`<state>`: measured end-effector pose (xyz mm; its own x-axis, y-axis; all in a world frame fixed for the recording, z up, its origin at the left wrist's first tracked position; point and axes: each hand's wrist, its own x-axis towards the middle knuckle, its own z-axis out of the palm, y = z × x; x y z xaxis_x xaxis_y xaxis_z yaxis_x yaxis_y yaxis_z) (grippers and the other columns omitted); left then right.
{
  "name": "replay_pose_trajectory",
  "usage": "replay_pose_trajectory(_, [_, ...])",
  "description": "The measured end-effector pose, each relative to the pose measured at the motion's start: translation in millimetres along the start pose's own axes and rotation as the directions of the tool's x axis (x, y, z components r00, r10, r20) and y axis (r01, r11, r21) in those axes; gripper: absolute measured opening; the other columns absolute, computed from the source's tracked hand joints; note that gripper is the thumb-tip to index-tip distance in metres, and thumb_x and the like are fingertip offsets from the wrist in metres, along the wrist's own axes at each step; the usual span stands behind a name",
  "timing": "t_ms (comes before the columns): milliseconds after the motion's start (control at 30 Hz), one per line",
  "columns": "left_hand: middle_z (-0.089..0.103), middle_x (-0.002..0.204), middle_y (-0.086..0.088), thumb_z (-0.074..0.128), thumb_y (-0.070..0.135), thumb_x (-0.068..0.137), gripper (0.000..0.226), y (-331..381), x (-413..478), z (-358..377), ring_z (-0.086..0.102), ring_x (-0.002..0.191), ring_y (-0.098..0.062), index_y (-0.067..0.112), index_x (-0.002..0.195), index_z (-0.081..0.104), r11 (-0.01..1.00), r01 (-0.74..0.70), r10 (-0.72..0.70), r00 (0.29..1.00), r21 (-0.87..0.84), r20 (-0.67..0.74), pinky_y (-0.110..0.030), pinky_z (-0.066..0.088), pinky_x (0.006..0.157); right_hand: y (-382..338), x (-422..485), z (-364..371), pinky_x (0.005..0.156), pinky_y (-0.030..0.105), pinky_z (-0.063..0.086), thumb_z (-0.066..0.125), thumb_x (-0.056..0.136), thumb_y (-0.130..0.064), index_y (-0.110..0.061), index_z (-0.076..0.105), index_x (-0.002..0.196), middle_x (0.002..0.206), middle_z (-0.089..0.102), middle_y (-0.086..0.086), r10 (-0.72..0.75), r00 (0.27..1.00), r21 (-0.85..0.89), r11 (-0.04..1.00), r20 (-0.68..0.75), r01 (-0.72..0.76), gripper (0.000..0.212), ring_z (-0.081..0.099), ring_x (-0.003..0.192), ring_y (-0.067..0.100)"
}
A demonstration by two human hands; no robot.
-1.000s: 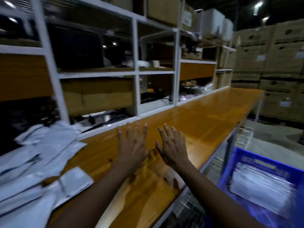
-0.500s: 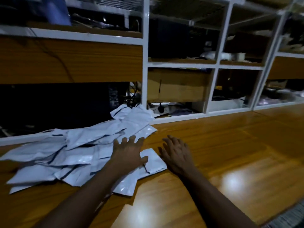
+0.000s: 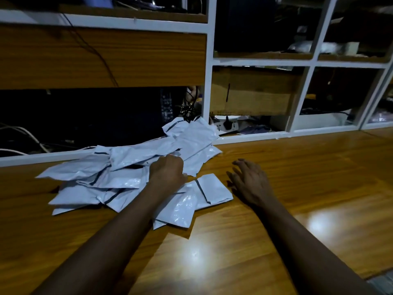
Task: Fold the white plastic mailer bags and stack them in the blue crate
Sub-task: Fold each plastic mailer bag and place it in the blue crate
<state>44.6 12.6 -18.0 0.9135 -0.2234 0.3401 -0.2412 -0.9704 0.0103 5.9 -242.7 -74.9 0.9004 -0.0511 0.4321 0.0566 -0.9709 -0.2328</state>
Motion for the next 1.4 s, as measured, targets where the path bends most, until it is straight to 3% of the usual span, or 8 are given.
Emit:
replay_pose_trajectory(200, [0.068, 0.113, 0.004, 0.059, 0.044, 0.088, 0.031, -8.3, -0.4, 4.4, 0.060, 0.112, -0.023, 0.027, 0.111, 0.070, 0.998, -0.030, 0.029, 1.000, -0.060, -0.005, -0.037, 0.044, 0.090, -5.2, -7.4, -8.5, 0.088, 0.052, 0.048, 0.067, 0.092, -0.026, -0.010, 0.060, 0.124, 0.132, 0.057, 0.017, -0.077, 0.994, -0.014, 0.997, -0.077, 0.076, 0.037, 0.054, 0.115, 0.042])
replay_pose_trajectory(333, [0.056, 0.130, 0.003, 0.060, 0.058, 0.083, 0.043, -10.2, -7.5, 6.8, 0.049, 0.123, -0.026, 0.032, 0.117, 0.064, 1.000, -0.006, 0.007, 0.999, -0.023, 0.031, -0.045, 0.038, 0.102, 2.1, -6.9, -3.7, 0.091, 0.043, 0.044, 0.058, 0.094, -0.041, -0.021, 0.049, 0.133, 0.137, 0.052, 0.007, -0.019, 1.000, -0.019, 1.000, -0.024, 0.018, 0.044, 0.047, 0.121, 0.031])
replay_pose_trajectory(700, [0.068, 0.084, 0.005, 0.060, 0.032, 0.092, 0.020, 20.7, -20.3, -19.6, 0.062, 0.086, -0.024, 0.021, 0.080, 0.073, 0.991, -0.134, 0.131, 0.932, 0.016, -0.338, -0.036, 0.041, 0.079, 20.5, -8.1, 3.9, 0.087, 0.035, 0.040, 0.042, 0.095, -0.050, -0.023, 0.053, 0.127, 0.141, 0.048, 0.002, -0.067, 0.998, -0.133, 0.989, -0.011, 0.065, 0.043, 0.047, 0.118, 0.025])
replay_pose_trajectory(800, [0.069, 0.099, 0.006, 0.053, 0.035, 0.097, 0.025, 52.0, -18.0, -32.5, 0.060, 0.096, -0.023, 0.021, 0.094, 0.074, 0.986, -0.156, 0.130, 0.930, -0.051, -0.343, -0.036, 0.040, 0.081, 24.8, -16.5, -15.3, 0.083, 0.045, 0.049, 0.066, 0.089, -0.035, -0.009, 0.062, 0.106, 0.132, 0.055, 0.019, -0.173, 0.982, -0.153, 0.975, -0.071, 0.161, 0.031, 0.055, 0.111, 0.038])
replay_pose_trajectory(933, [0.061, 0.127, 0.006, 0.050, 0.038, 0.101, 0.028, 111.1, -17.1, -40.9, 0.048, 0.122, -0.027, 0.026, 0.112, 0.073, 0.964, -0.177, 0.134, 0.968, -0.199, -0.211, -0.047, 0.038, 0.096, 56.7, -24.6, -33.1, 0.085, 0.049, 0.052, 0.060, 0.092, -0.039, -0.016, 0.056, 0.124, 0.133, 0.053, 0.012, -0.004, 0.990, 0.058, 0.998, -0.138, 0.012, 0.039, 0.053, 0.114, 0.033])
replay_pose_trajectory(1100, [0.039, 0.151, -0.006, 0.052, 0.041, 0.100, 0.026, 204.7, -15.4, -9.1, 0.015, 0.144, -0.047, 0.027, 0.113, 0.070, 0.866, -0.021, 0.096, 0.988, -0.500, 0.124, -0.074, 0.009, 0.110, 108.3, -34.3, -50.4, 0.089, 0.043, 0.050, 0.063, 0.093, -0.035, -0.026, 0.058, 0.129, 0.133, 0.058, 0.006, 0.186, 0.962, 0.129, 0.978, -0.202, -0.163, 0.037, 0.053, 0.116, 0.029])
replay_pose_trajectory(1200, [0.051, 0.139, -0.008, 0.053, 0.038, 0.100, 0.028, 245.5, -20.3, 17.0, 0.033, 0.140, -0.039, 0.021, 0.108, 0.074, 0.855, -0.168, 0.232, 0.970, -0.490, 0.073, -0.061, 0.012, 0.118, 139.9, -39.4, -56.7, 0.088, 0.041, 0.050, 0.065, 0.091, -0.035, -0.031, 0.059, 0.126, 0.125, 0.061, 0.001, 0.245, 0.938, 0.105, 0.968, -0.243, -0.226, 0.035, 0.056, 0.110, 0.024])
replay_pose_trajectory(1400, [0.042, 0.151, -0.003, 0.057, 0.047, 0.096, 0.032, 271.9, -17.2, 40.1, 0.035, 0.139, -0.027, 0.022, 0.103, 0.076, 0.772, -0.334, 0.387, 0.922, -0.541, -0.017, -0.063, 0.029, 0.109, 201.0, -37.1, -66.5, 0.091, 0.037, 0.048, 0.062, 0.093, -0.033, -0.025, 0.067, 0.119, 0.128, 0.061, -0.001, 0.322, 0.916, 0.030, 0.945, -0.239, -0.325, 0.028, 0.055, 0.114, 0.024])
